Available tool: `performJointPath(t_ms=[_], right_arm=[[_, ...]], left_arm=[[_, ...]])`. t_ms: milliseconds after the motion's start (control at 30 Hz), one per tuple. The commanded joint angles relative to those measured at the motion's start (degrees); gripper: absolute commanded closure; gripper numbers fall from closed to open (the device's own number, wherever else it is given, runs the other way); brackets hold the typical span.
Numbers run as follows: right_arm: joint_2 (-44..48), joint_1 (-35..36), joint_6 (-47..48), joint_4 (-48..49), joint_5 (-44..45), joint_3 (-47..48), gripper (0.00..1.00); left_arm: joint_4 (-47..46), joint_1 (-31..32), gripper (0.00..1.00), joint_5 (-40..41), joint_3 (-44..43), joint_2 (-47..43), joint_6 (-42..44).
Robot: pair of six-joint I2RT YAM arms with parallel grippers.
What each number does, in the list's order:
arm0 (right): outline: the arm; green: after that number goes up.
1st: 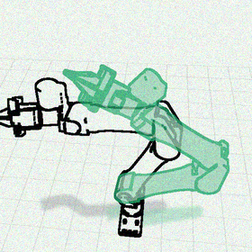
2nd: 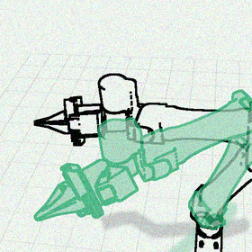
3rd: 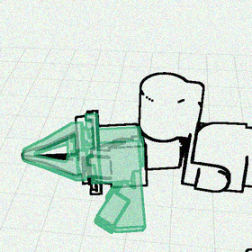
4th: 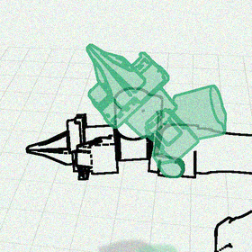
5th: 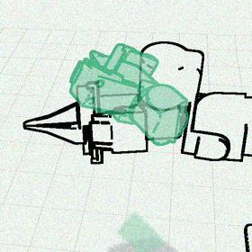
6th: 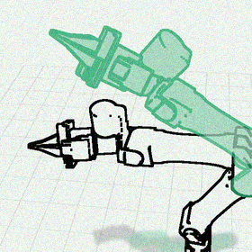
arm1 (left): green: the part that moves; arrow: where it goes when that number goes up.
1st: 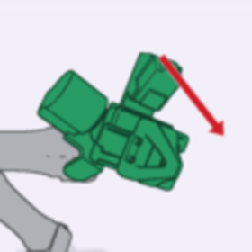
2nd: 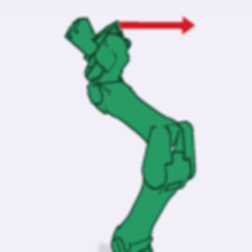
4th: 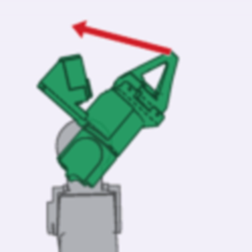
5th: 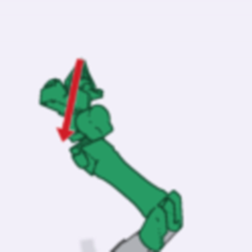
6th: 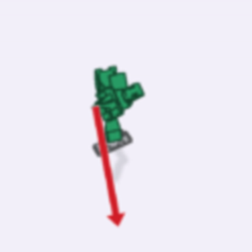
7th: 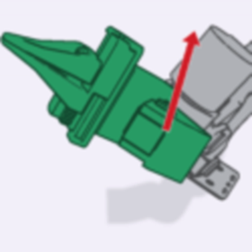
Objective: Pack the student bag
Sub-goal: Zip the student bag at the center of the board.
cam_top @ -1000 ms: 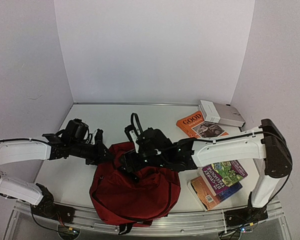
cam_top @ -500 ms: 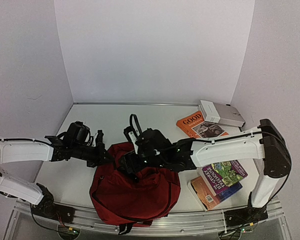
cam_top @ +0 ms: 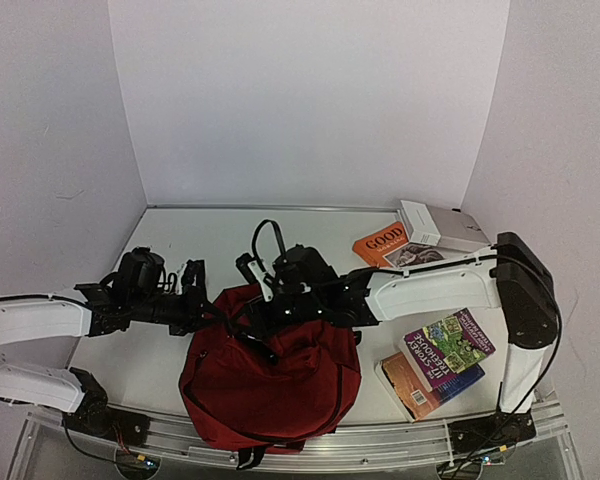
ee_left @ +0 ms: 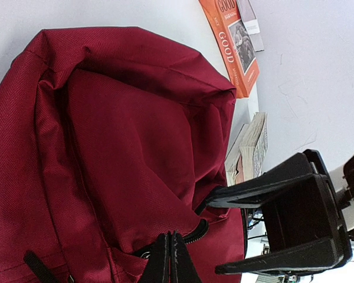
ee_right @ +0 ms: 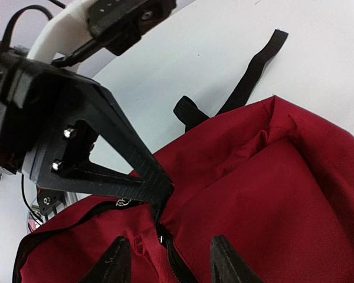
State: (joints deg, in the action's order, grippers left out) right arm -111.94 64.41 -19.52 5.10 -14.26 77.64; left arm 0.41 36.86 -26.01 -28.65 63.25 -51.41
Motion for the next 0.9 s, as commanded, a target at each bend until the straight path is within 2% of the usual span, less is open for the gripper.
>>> performJointPath(t_ms=[0,567,667,767,800,867], right_arm=[[-2.02,-0.66,1.98,2.72,-5.32,3.99,0.58],[-9.23,-0.77,4.35,2.4,-10.07,8.93,0.69],[-9.93,-0.74,4.4,2.45,-10.74,9.51,0.79],[-10.03,-0.77,4.28,2.57,-10.93,9.68,0.97],[-9.87,-0.77,4.12,2.68,-10.93,9.51,1.0],[-9.05,-0.75,3.19,3.81,-9.62,8.32,1.0]], left_arm=[[-2.95,0.05,1.0,-0.93,-0.34,-1.01,-0.49],[-1.55,0.06,1.0,-1.67,-2.08,-0.22,-0.24],[-1.05,0.05,1.0,-1.63,-2.42,-0.25,-0.02],[-0.8,0.05,1.0,-1.54,-2.46,-0.19,0.07],[-0.77,0.05,1.0,-1.49,-2.46,-0.16,0.17],[0.18,0.05,0.98,-1.49,-2.46,0.0,0.74]])
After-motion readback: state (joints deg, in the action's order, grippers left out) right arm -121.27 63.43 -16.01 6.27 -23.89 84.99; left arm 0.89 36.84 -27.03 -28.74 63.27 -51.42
